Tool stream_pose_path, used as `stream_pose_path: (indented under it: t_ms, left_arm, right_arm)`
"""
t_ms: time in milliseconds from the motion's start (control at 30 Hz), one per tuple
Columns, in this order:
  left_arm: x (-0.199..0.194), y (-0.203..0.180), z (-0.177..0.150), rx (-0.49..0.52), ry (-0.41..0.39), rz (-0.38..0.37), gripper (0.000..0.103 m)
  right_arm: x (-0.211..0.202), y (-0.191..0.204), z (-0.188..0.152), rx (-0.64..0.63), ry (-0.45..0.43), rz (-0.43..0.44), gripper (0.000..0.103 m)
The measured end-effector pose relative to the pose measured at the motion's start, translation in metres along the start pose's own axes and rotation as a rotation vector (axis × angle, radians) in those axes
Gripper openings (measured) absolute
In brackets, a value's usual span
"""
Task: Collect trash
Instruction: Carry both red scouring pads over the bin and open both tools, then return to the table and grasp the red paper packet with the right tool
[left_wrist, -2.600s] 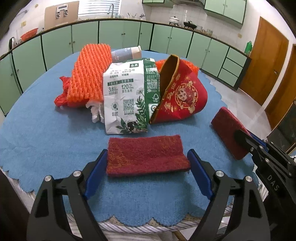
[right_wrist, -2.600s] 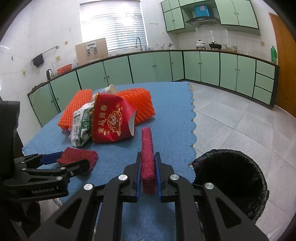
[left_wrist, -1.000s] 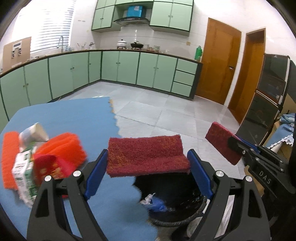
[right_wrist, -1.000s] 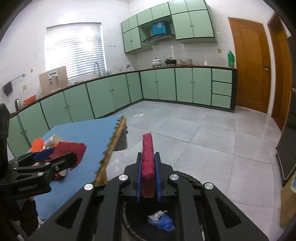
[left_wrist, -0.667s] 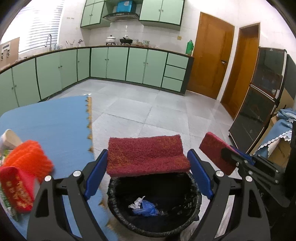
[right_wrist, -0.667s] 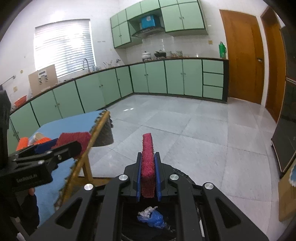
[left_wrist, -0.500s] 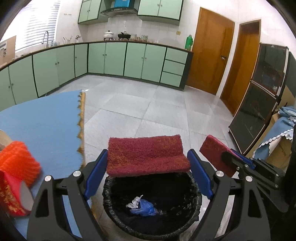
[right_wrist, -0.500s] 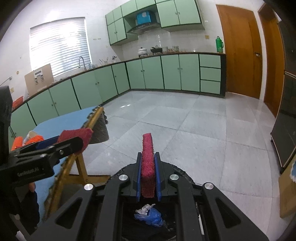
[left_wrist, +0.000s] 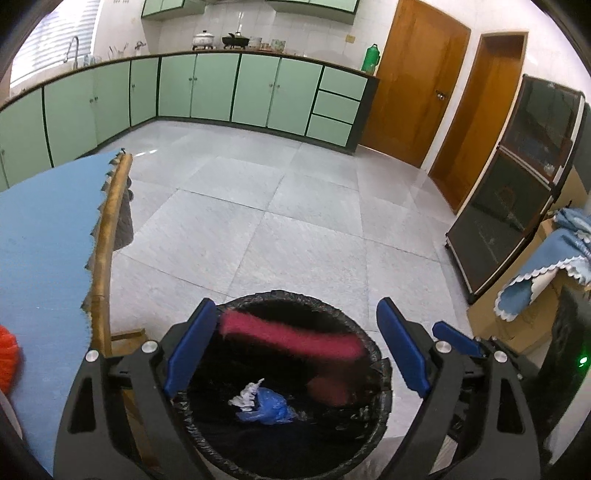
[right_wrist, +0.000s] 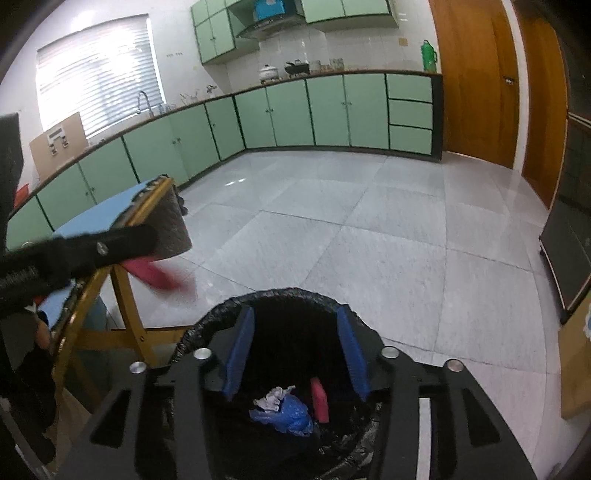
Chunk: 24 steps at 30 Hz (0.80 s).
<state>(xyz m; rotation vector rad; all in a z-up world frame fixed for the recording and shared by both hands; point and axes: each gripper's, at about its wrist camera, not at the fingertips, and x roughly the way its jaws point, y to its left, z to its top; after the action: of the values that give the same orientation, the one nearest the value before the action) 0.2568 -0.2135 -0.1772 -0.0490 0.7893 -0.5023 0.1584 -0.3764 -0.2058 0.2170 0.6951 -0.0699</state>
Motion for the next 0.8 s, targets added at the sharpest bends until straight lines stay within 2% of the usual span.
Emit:
stream_pose_path:
  t_ms: [233,367,467,800]
  left_arm:
    - [-0.014,0.001,0.006,0.0,-0.029,0.002,0.086]
    - [-0.042,0.003,0.008,0.023,-0.075,0.028,0.087]
    - [-0.07,0.009,0.008,0.028,-0.117,0.049,0.09]
    - [-0.162,0.05,-0.004,-0.012,-0.206,0.154,0.091]
  right_arm:
    - [-0.013,-0.002,0.001,0.024,-0.016,-0.037,0.075]
    - [-0.031,0.007,0.008,0.03,-0.048,-0.044,0.09]
    - [-0.051,0.017,0.016,0.039,-0.088,-0.041,0.097]
    - [-0.098,0.075,0.037,-0.025,-0.176,0.026,0.097]
